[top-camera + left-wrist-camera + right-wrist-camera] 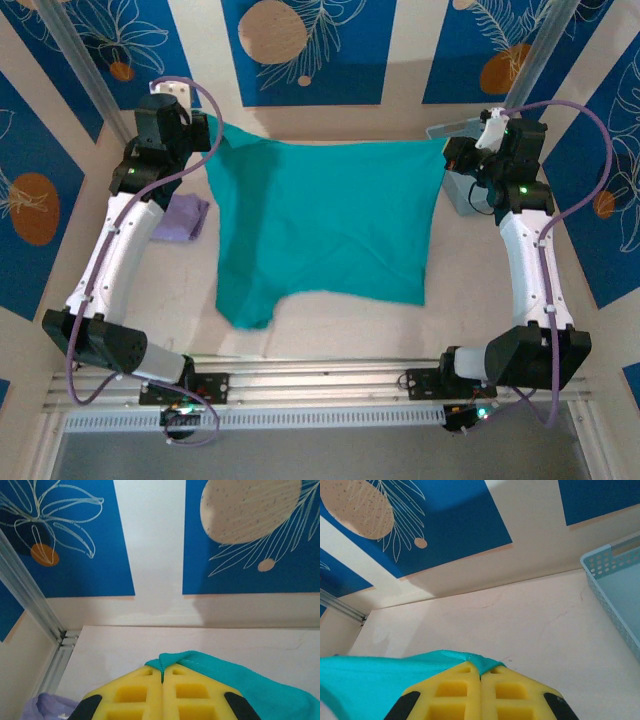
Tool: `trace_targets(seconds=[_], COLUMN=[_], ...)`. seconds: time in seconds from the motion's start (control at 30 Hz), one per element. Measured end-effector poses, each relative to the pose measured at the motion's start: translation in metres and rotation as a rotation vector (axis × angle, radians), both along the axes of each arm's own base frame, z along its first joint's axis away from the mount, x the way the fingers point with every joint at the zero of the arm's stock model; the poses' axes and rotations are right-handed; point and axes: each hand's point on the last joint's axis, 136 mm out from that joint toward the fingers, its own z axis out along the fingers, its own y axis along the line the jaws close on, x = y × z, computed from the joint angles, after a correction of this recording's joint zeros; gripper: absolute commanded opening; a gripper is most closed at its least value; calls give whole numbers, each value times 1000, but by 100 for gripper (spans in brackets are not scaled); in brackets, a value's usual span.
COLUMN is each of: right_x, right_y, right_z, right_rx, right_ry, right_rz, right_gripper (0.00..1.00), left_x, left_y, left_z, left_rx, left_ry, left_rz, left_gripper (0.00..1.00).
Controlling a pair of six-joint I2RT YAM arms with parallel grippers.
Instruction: Fold the inside-out t-shirt
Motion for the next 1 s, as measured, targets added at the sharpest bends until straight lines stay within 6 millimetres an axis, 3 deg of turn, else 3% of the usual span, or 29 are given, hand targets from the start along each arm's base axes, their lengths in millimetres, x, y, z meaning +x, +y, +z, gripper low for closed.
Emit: trace_targets(seconds=[0.1, 0.2, 0.33, 0.47, 0.57, 0.63, 0.73, 0.8, 0.9, 1.0], right_x=[-9, -33, -90, -163, -219, -246, -262, -256, -228, -173], right_y=[4, 8, 15, 24, 30, 33, 34, 33, 27, 17], right_z=[17, 42, 94, 151, 188, 207, 219, 215, 199, 165], right_rx=[-12, -29, -50, -74, -93, -102, -111, -115, -121, -129], right_ry=[-45, -113, -262, -446, -583, -652, -695, -678, -616, -501], right_rz=[16, 24, 28, 25, 20, 16, 13, 9, -4, -18], right_gripper=[0, 0, 0, 0, 0, 0, 0, 0, 0, 0], left_x=[-18, -62, -151, -246, -297, -312, -308, -289, -236, -160], left_y=[-2, -1, 5, 11, 16, 18, 18, 16, 9, -2], left_z=[24, 60, 122, 181, 212, 224, 228, 225, 208, 166], left_rx=[-28, -82, -165, -239, -264, -272, -263, -244, -206, -167], left_ry=[-60, -162, -382, -630, -764, -809, -811, -781, -699, -570], left_rz=[-34, -80, -166, -264, -313, -324, -319, -301, -265, -226], left_gripper=[0, 0, 0, 0, 0, 0, 0, 0, 0, 0])
